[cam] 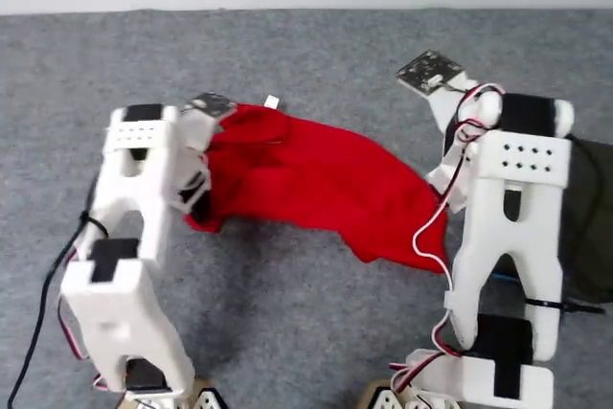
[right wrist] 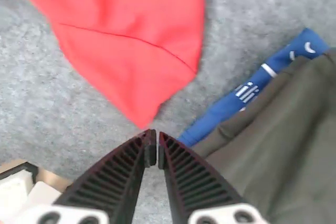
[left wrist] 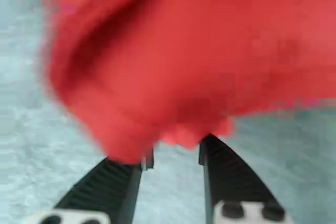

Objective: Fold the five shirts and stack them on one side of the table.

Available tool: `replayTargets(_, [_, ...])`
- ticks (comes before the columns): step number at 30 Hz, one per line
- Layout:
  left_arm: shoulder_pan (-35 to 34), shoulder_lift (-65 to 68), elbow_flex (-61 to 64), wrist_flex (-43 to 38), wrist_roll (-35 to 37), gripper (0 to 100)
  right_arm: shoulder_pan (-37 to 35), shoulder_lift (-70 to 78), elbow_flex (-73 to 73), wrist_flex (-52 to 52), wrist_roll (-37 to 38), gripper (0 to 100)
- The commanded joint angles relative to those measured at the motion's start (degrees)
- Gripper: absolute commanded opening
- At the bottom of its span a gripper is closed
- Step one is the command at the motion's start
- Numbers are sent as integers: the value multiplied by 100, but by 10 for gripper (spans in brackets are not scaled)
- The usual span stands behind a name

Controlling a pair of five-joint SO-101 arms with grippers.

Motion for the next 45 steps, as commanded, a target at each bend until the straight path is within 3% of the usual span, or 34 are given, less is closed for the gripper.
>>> replayTargets(1, [-554, 510, -1314, -105, -79, 152, -163, -277, 62, 215, -132, 10])
replayTargets(4, [-897, 1046, -2457, 176, -79, 152, -242, -277, 79, 215, -132, 10])
replayTargets(9, [-985, 1609, -4470, 1635, -316, 149, -233, -286, 70, 215, -132, 10])
replayTargets(12, [-923, 1415, -4558, 1600, -185, 149, -224, -286, 70, 215, -220, 10])
replayTargets(16, [-448, 677, -3741, 1609, -185, 149, -242, -286, 70, 215, -527, 10])
replayTargets(23, [800, -1310, -637, 1591, -158, 148, -198, -286, 70, 215, -571, 10])
replayTargets(27, [1213, -1829, 505, 1389, -149, 152, -198, -277, 70, 215, -580, 12])
replayTargets(35, [985, -1222, 901, 448, -44, 214, -224, -233, 79, 215, -949, 13])
replayTargets(45, [914, -325, 892, -527, 123, 217, -198, -233, 79, 215, -941, 13])
